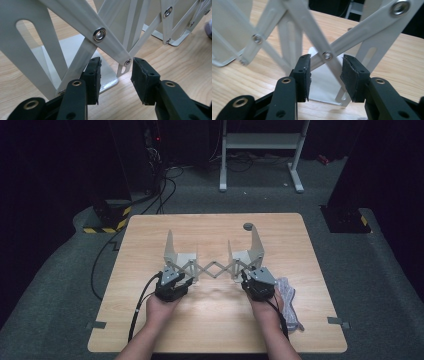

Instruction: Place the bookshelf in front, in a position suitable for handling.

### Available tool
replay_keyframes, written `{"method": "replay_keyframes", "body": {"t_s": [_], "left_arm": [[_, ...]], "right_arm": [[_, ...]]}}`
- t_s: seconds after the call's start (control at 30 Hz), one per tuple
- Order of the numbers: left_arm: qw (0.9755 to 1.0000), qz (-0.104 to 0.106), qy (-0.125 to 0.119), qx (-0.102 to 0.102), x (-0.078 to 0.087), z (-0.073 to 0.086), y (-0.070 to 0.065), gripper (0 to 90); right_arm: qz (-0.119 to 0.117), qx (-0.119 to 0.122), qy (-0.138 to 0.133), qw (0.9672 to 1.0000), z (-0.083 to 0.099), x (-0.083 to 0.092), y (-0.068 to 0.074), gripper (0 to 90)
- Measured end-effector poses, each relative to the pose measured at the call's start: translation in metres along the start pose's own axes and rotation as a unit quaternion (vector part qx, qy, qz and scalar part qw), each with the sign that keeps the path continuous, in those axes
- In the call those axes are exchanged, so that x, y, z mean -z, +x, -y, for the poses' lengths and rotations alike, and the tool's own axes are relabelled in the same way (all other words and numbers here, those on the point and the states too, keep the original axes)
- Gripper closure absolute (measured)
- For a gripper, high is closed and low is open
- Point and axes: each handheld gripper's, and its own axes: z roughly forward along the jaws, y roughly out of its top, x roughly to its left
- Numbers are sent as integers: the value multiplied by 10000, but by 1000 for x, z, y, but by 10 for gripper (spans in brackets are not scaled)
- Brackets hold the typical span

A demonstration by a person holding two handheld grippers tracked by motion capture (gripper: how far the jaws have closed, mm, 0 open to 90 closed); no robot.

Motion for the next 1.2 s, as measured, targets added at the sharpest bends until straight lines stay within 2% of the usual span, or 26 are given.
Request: {"method": "replay_keyframes", "body": {"t_s": [0.07,0.17,0.27,0.37,0.5,0.57,0.6,0.63,0.7,0.73,0.77,0.8,0.83,0.9,0.93,1.03,1.1,1.17,1.2], "left_arm": [[10000,45,48,-51,5,5,3,564],[9999,119,64,-82,13,11,4,547],[9997,83,75,-199,34,28,10,516],[9998,39,73,-191,49,39,19,483],[9999,-2,112,-129,59,47,27,454],[9998,-40,178,-117,61,52,30,436],[9998,-37,195,-54,62,54,33,421],[9998,-37,195,-54,62,54,33,411],[9999,-14,149,36,63,55,35,403],[9999,25,122,98,63,56,36,387],[9999,64,109,117,63,56,36,387],[9998,102,102,124,63,56,36,362],[9998,168,59,109,63,56,36,355],[9998,179,36,93,62,56,35,348],[9998,206,30,44,62,55,33,330],[9997,231,95,-45,59,56,32,313],[9997,218,127,-74,58,56,31,305],[9996,213,162,-93,58,55,31,276],[9996,183,176,-98,58,55,30,276]], "right_arm": [[-71,28,-4,10000,1,4,1,590],[-133,37,-163,9998,2,14,0,583],[-213,22,-318,9993,9,41,-8,524],[-166,-24,-334,9993,19,56,-16,488],[-65,-64,-297,9995,31,67,-27,445],[-23,-112,-172,9998,35,72,-37,407],[80,-201,-73,9997,40,76,-45,365],[80,-201,-73,9997,40,76,-45,365],[347,-198,67,9992,48,78,-54,327],[409,-301,251,9984,55,79,-62,301],[409,-301,251,9984,55,79,-62,301],[405,-465,455,9971,62,78,-69,272],[402,-547,539,9962,66,77,-71,266],[350,-621,605,9956,70,76,-73,260],[201,-740,797,9939,75,70,-72,243],[58,-750,1033,9918,79,59,-66,240],[27,-697,1111,9914,79,56,-64,233],[14,-449,1358,9897,82,43,-56,225],[14,-449,1358,9897,82,43,-56,225]]}}
